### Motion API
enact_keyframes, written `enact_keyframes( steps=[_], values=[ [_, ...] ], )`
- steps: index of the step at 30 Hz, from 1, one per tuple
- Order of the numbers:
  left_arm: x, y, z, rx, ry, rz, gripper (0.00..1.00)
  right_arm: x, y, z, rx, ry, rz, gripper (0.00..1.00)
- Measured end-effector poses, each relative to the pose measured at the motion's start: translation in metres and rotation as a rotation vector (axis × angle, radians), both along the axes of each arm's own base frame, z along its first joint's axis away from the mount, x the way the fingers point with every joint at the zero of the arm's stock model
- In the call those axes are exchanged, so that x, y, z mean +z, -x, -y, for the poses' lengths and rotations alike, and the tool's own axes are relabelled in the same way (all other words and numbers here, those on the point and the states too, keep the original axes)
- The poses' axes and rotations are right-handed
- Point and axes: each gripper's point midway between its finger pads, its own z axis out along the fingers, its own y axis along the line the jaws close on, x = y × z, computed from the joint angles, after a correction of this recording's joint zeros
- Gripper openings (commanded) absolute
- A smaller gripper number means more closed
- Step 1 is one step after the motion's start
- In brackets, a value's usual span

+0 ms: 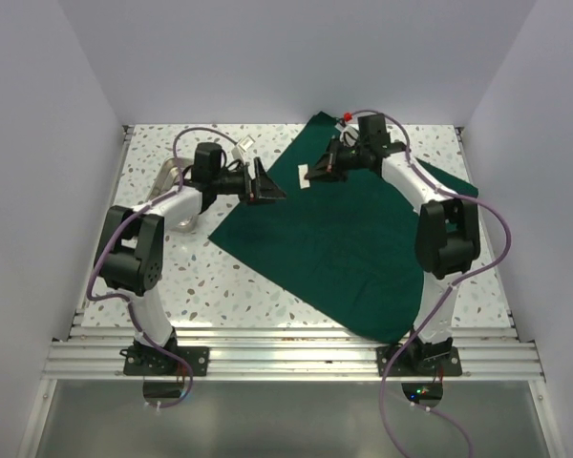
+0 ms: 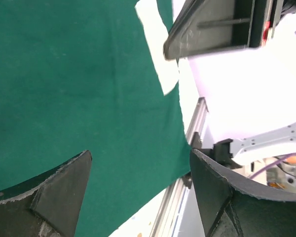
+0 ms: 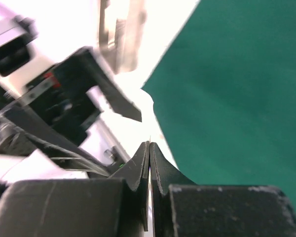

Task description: Prepare the surgical pack

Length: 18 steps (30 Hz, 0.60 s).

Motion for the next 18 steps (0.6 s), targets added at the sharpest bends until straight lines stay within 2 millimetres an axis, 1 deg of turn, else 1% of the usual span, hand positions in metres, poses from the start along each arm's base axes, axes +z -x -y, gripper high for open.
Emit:
enact_keyframes(
  steps=[2,4,7,9,10,13,15,16,18],
  values=[
    [0.003,0.002,0.003,-0.009,0.022,-0.006,0.84,0.010,0.007,-0.019,0.050,-0.052,0.015,0.00],
    [0.009,0.002,0.007,-0.015,0.050,0.001,0.82,0.015,0.016,-0.034,0.087,-0.090,0.011,0.00],
    [0.014,0.005,0.011,-0.024,0.090,0.009,0.79,0.020,0.024,-0.049,0.125,-0.129,0.010,0.00],
    [0.015,0.007,0.012,-0.027,0.109,0.002,0.77,0.023,0.027,-0.053,0.138,-0.146,0.007,0.00],
    [0.015,0.008,0.012,-0.028,0.117,-0.003,0.73,0.024,0.027,-0.054,0.141,-0.152,0.008,0.00],
    [0.020,0.009,0.013,-0.028,0.144,-0.003,0.68,0.027,0.028,-0.057,0.148,-0.167,0.009,0.00],
    [0.024,0.009,0.014,-0.029,0.165,0.002,0.61,0.029,0.029,-0.058,0.152,-0.174,0.010,0.00],
    [0.026,0.009,0.015,-0.028,0.173,0.000,0.55,0.029,0.029,-0.059,0.155,-0.175,0.011,0.00],
    [0.030,0.009,0.015,-0.032,0.189,0.005,0.50,0.029,0.032,-0.062,0.162,-0.177,0.009,0.00]
  ],
)
